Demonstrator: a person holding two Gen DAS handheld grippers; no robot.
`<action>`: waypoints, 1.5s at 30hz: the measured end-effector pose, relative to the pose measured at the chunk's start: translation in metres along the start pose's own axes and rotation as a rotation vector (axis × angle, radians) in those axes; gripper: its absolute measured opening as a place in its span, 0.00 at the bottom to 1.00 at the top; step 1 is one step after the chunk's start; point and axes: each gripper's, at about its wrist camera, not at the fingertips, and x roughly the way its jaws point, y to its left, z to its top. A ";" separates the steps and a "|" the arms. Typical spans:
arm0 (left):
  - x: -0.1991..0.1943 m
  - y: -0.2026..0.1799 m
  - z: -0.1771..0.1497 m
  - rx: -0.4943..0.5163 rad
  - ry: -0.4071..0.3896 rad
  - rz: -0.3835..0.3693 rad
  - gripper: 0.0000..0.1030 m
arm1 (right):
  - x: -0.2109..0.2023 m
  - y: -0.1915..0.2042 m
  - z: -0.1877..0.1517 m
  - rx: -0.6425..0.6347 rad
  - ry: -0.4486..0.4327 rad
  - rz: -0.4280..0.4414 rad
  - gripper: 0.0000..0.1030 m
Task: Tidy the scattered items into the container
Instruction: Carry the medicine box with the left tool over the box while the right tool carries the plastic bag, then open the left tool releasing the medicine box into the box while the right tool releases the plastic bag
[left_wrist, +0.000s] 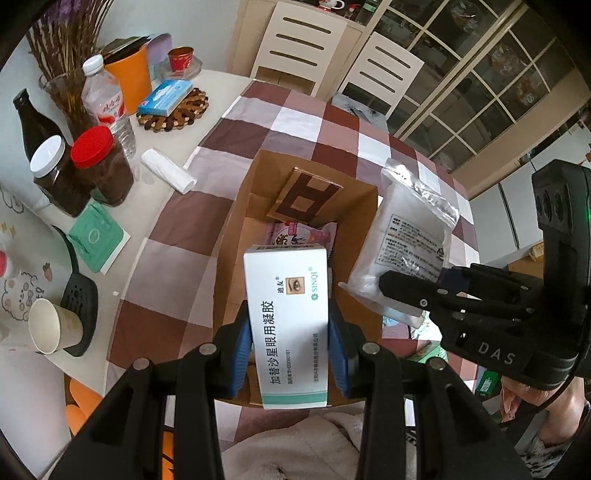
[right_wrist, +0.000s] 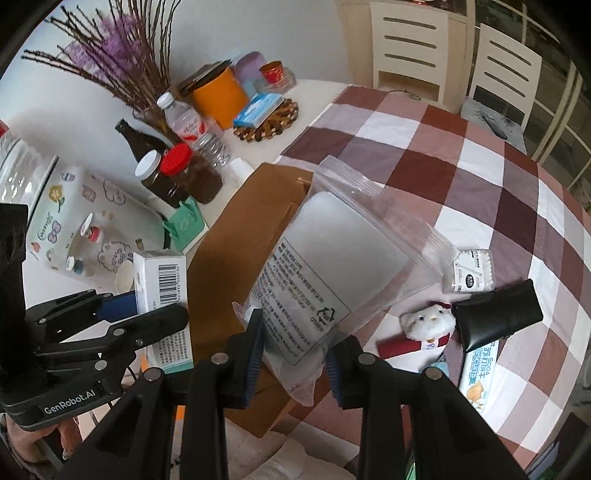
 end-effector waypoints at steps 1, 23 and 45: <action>0.001 0.001 0.001 0.003 0.006 -0.004 0.37 | 0.001 0.001 0.001 -0.004 0.004 0.000 0.30; 0.019 0.007 0.013 -0.013 0.045 0.002 0.37 | 0.031 0.008 0.018 -0.054 0.088 0.015 0.31; 0.029 0.007 0.013 -0.017 0.074 0.002 0.37 | 0.041 0.007 0.016 -0.077 0.133 0.012 0.31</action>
